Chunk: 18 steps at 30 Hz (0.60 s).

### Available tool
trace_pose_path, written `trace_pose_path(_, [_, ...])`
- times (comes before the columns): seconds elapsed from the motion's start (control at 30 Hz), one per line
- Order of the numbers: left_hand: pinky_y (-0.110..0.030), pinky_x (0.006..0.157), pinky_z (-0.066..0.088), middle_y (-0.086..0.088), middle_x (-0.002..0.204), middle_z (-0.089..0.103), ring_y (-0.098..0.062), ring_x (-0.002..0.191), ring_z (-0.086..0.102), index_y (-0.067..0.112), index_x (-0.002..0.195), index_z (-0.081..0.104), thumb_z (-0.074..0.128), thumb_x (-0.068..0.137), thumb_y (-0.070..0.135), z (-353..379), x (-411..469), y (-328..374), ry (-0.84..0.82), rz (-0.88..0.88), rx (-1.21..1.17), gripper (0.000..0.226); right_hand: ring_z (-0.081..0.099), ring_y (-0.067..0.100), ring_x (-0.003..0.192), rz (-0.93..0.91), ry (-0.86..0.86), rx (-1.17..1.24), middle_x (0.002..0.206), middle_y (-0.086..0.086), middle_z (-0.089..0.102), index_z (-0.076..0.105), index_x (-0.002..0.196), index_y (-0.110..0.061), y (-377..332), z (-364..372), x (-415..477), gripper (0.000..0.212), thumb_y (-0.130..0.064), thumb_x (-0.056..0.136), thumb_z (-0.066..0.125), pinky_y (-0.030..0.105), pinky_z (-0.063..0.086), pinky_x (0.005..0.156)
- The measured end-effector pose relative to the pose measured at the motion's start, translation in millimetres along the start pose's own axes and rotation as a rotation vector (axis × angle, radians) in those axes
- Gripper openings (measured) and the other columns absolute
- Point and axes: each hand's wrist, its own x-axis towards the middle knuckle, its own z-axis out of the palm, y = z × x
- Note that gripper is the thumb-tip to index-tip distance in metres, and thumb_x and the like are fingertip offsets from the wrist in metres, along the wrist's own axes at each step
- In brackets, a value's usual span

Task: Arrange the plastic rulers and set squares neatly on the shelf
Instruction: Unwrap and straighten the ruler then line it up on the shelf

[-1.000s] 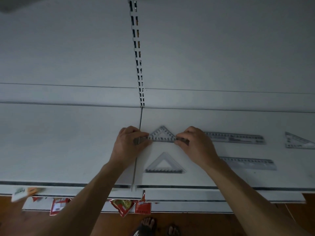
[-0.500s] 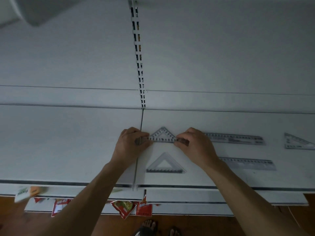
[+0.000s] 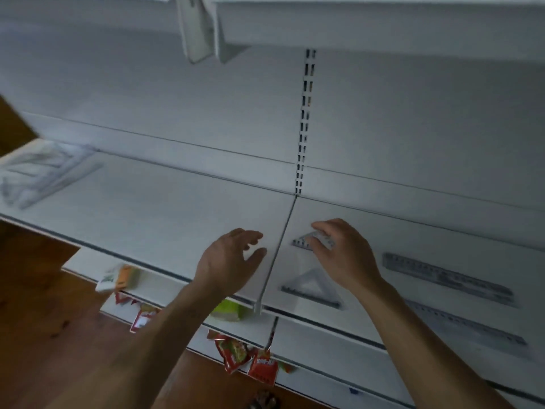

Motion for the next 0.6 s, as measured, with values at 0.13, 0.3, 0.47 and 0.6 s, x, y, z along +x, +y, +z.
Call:
trace_pose_path(0.13, [-0.024, 0.082, 0.046, 0.011, 0.117, 0.062, -0.009, 0.104, 0.058, 0.030, 0.128, 0.056, 0.054, 0.092, 0.046, -29.8, -24.4, -16.2, -0.070, -0.056, 0.157, 0.039, 0.051, 0.017, 0.117, -0.058, -0.078, 0.025, 0.131, -0.002, 0.054, 0.056, 0.128, -0.020, -32.0, 26.2, 10.1, 0.041, -0.037, 0.091, 0.058, 0.025, 0.038, 0.095])
trace_pose_path(0.3, [-0.027, 0.089, 0.046, 0.008, 0.122, 0.060, -0.014, 0.110, 0.056, 0.028, 0.131, 0.054, 0.052, 0.092, 0.046, -82.7, -52.4, -59.7, -0.041, -0.138, 0.261, 0.042, 0.045, 0.015, 0.126, -0.142, -0.209, 0.026, 0.138, -0.002, 0.048, 0.050, 0.134, -0.020, -96.9, 68.2, 15.9, 0.046, -0.039, 0.092, 0.056, 0.025, 0.034, 0.102])
trace_pose_path(0.47, [-0.029, 0.091, 0.048, 0.008, 0.125, 0.060, -0.014, 0.113, 0.056, 0.030, 0.130, 0.055, 0.051, 0.092, 0.049, -140.6, -88.2, -134.2, 0.017, -0.206, 0.279, 0.043, 0.042, 0.017, 0.129, -0.206, -0.259, -0.011, 0.142, 0.000, 0.046, 0.047, 0.137, -0.020, -184.6, 119.2, 21.7, 0.049, -0.039, 0.093, 0.055, 0.027, 0.033, 0.104])
trace_pose_path(0.6, [-0.031, 0.089, 0.048, 0.009, 0.121, 0.061, -0.013, 0.110, 0.057, 0.031, 0.128, 0.056, 0.054, 0.090, 0.049, -193.6, -118.8, -200.8, 0.083, -0.244, 0.264, 0.042, 0.044, 0.018, 0.128, -0.246, -0.285, -0.021, 0.143, 0.000, 0.044, 0.047, 0.137, -0.020, -268.2, 174.6, 19.5, 0.050, -0.039, 0.092, 0.056, 0.027, 0.034, 0.102])
